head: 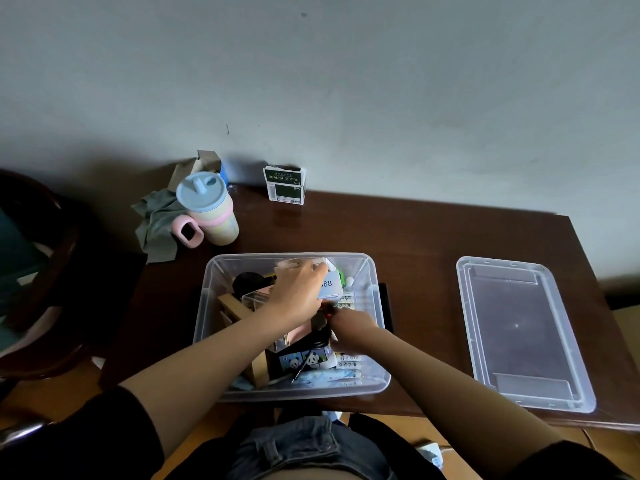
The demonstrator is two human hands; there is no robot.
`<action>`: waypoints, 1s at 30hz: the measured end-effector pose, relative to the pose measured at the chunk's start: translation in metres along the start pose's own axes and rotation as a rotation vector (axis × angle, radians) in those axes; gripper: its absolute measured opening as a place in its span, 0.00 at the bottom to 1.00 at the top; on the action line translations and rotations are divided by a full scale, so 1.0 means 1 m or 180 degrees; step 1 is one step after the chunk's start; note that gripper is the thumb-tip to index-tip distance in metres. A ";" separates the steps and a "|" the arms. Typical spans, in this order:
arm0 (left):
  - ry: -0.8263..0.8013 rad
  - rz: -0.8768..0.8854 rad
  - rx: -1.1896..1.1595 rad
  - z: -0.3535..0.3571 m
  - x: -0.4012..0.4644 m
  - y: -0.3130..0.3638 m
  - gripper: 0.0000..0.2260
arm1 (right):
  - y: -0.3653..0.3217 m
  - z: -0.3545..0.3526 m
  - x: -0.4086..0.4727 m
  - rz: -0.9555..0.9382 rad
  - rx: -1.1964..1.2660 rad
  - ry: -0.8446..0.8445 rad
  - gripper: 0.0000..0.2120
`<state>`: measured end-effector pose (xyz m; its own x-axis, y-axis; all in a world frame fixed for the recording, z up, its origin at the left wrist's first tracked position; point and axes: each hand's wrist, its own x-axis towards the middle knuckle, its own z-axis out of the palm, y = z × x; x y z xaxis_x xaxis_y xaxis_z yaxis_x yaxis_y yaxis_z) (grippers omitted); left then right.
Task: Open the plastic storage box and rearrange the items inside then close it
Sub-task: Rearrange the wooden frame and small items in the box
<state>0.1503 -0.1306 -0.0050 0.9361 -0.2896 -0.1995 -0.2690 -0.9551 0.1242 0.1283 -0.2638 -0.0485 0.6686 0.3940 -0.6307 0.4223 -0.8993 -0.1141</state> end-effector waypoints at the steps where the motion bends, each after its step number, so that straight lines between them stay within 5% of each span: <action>1: -0.0039 -0.0075 0.0061 -0.001 0.001 0.001 0.19 | -0.001 -0.001 0.002 -0.0008 0.0046 -0.0018 0.17; 10: -0.0312 -0.0464 0.0505 -0.004 0.004 0.006 0.20 | -0.003 -0.009 0.006 -0.0162 0.0147 -0.0192 0.16; 18: -0.0334 -0.0401 0.0565 -0.006 0.005 0.001 0.19 | -0.008 -0.010 0.009 0.0589 -0.0190 0.0361 0.14; 30: -0.0620 -0.0799 0.0633 -0.003 0.012 0.001 0.16 | -0.004 -0.018 0.036 0.0716 -0.0155 0.0792 0.14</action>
<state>0.1624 -0.1350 -0.0046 0.9230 -0.0330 -0.3833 -0.0932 -0.9858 -0.1395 0.1616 -0.2426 -0.0572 0.8747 0.2264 -0.4285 0.2719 -0.9612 0.0472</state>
